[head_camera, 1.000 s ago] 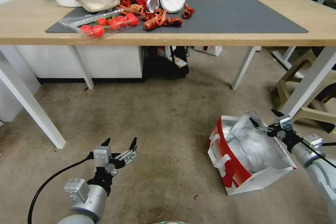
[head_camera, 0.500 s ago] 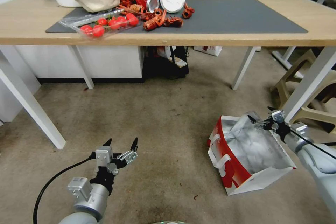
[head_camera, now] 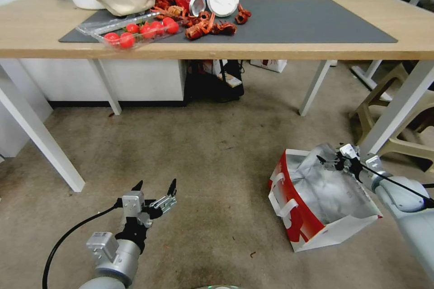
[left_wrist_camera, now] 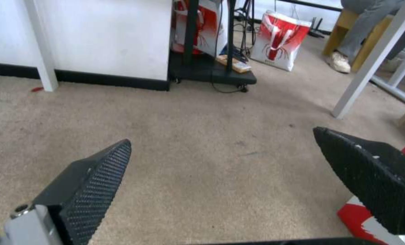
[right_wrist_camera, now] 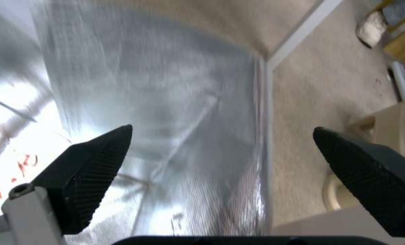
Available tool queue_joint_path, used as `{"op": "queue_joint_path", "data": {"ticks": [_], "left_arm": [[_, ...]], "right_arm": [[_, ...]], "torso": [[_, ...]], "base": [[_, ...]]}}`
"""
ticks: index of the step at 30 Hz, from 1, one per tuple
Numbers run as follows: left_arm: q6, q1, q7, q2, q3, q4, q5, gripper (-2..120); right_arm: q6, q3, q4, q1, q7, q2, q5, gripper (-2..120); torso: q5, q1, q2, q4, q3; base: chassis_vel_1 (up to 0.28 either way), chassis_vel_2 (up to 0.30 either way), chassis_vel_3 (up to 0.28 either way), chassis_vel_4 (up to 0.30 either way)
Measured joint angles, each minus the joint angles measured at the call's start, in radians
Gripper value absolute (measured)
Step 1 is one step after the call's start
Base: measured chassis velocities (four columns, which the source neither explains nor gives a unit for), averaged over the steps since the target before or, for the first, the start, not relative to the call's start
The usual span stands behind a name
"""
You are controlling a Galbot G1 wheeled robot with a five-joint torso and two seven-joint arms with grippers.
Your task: Pick up the food delivery bag from the floor and place it on the table.
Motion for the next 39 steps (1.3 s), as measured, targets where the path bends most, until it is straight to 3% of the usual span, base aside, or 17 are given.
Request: {"op": "queue_joint_path", "data": {"ticks": [9,14,16,19,22,25,27,28,31,33,35,39], "left_arm": [[-0.005,0.003,0.0,-0.003,-0.002,0.002,0.003,100],[-0.015,0.006,0.0,0.005,0.006,0.01,0.022,100],[-0.016,0.007,0.0,0.005,0.006,0.01,0.023,100],[-0.025,0.016,0.0,-0.005,0.004,0.008,0.022,100],[-0.027,0.017,0.001,-0.002,0.0,0.008,0.019,100],[-0.027,0.015,0.001,-0.002,-0.001,0.008,0.018,100],[-0.027,0.014,0.0,-0.002,-0.002,0.008,0.016,100],[-0.027,0.014,0.0,-0.002,-0.002,0.008,0.016,100],[-0.029,0.016,-0.001,-0.004,-0.002,0.01,0.015,100],[-0.031,0.016,-0.001,-0.004,-0.003,0.01,0.014,100],[-0.038,0.015,-0.001,-0.003,-0.006,0.014,0.005,100],[-0.036,0.014,-0.001,-0.004,-0.012,0.015,-0.018,100]], "right_arm": [[-0.034,-0.011,-0.018,0.004,-0.001,-0.001,-0.044,98],[-0.034,-0.044,-0.04,0.028,-0.005,-0.001,-0.022,80],[-0.034,-0.054,-0.046,0.035,-0.006,-0.001,-0.016,78],[-0.039,-0.081,-0.073,0.059,-0.014,-0.003,0.005,60],[-0.028,-0.082,-0.085,0.063,-0.021,0.001,0.005,50],[-0.028,-0.082,-0.086,0.063,-0.022,0.003,0.005,46],[-0.026,-0.082,-0.089,0.063,-0.024,0.007,0.005,32],[-0.026,-0.082,-0.089,0.063,-0.024,0.007,0.005,32],[-0.021,-0.079,-0.092,0.061,-0.03,0.01,0.005,15],[-0.02,-0.078,-0.093,0.061,-0.031,0.01,0.005,14],[-0.016,-0.078,-0.096,0.064,-0.039,0.009,0.007,2],[0.011,-0.075,-0.098,0.065,-0.063,0.008,0.025,0]], "torso": [[0.0001,0.0,0.0,0.0,0.0],[0.0001,0.0,0.0,-0.0001,0.0],[0.0001,0.0,0.0,-0.0001,0.0],[0.0001,0.0,0.0,0.0001,0.0],[0.0,0.0,0.0,0.0,0.0],[0.0001,0.0,0.0,0.0,0.0],[0.0,0.0,0.0,-0.0001,0.0],[0.0,0.0,0.0,-0.0001,0.0],[0.0001,0.0,0.0,0.0,0.0],[0.0,0.0,0.0,0.0,0.0],[0.0,0.0,0.0,0.0,0.0],[0.0001,0.0,0.0,0.0001,0.0]], "base": [[0.0,0.0,0.0,0.0],[0.0,0.0,0.0,0.0],[0.0,0.0,0.0,0.0],[0.0,0.0,0.0,0.0],[0.0,0.0,0.0,0.0],[0.0,0.0,0.0,0.0],[0.0,0.0,0.0,0.0],[0.0,0.0,0.0,0.0],[0.0,0.0,0.0,0.0],[0.0,0.0,0.0,0.0],[0.0,0.0,0.0,0.0],[0.0,0.0,0.0,0.0]]}}
